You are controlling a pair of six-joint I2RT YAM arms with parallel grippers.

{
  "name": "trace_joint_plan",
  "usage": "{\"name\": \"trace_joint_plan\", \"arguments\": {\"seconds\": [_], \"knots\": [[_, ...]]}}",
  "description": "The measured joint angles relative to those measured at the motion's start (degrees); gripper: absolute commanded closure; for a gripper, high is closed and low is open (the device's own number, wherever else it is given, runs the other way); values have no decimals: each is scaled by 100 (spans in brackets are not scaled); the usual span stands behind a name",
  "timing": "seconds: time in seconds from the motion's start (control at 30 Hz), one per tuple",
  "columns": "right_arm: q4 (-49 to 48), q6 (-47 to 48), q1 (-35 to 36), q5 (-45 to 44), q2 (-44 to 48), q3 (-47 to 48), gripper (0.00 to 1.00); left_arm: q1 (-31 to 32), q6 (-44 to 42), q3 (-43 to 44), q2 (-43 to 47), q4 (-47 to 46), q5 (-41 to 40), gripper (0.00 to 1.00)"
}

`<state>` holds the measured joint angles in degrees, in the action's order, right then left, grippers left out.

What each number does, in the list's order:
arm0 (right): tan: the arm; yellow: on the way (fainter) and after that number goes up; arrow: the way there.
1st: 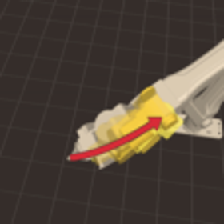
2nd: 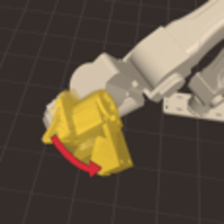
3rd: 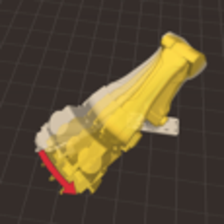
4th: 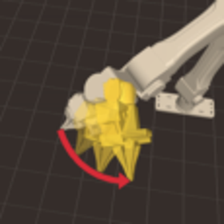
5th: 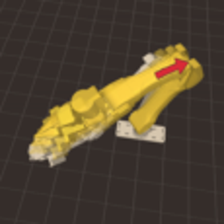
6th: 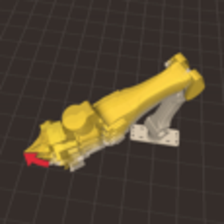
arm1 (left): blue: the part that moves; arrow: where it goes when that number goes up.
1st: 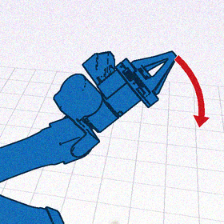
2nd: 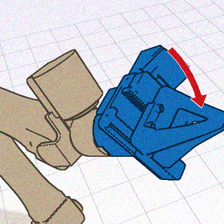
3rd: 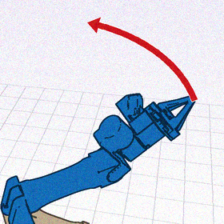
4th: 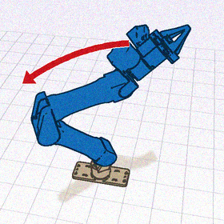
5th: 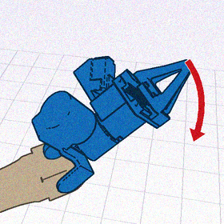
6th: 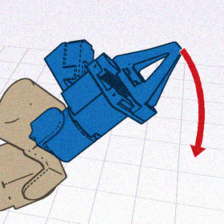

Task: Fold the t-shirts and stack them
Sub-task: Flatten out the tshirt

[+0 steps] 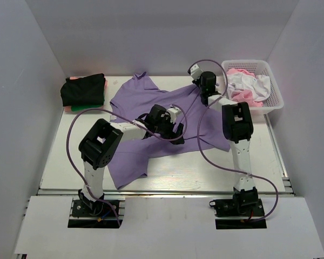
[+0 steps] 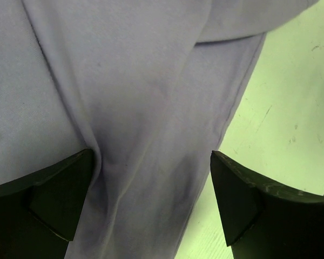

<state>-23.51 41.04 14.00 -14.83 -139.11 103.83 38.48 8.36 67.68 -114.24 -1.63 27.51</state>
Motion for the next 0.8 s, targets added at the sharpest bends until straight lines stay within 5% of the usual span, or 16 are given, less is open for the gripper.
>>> {"name": "trace_joint_plan", "arguments": {"seconds": [0.07,0.1,0.2,0.5,0.8], "knots": [[-271,9,-2,61,-330,127,60,0,-22,-7,0,-2,44,1],[-358,-9,-7,101,-518,243,37,0,-26,-9,0,-2,59,1],[-507,-79,-35,190,-938,505,10,0,-42,-11,0,7,96,1],[103,-411,-74,181,-417,651,10,68,-57,-26,114,190,-76,0],[2361,-2778,28,306,2310,-619,10,24,136,304,404,1082,-1495,0]]}}
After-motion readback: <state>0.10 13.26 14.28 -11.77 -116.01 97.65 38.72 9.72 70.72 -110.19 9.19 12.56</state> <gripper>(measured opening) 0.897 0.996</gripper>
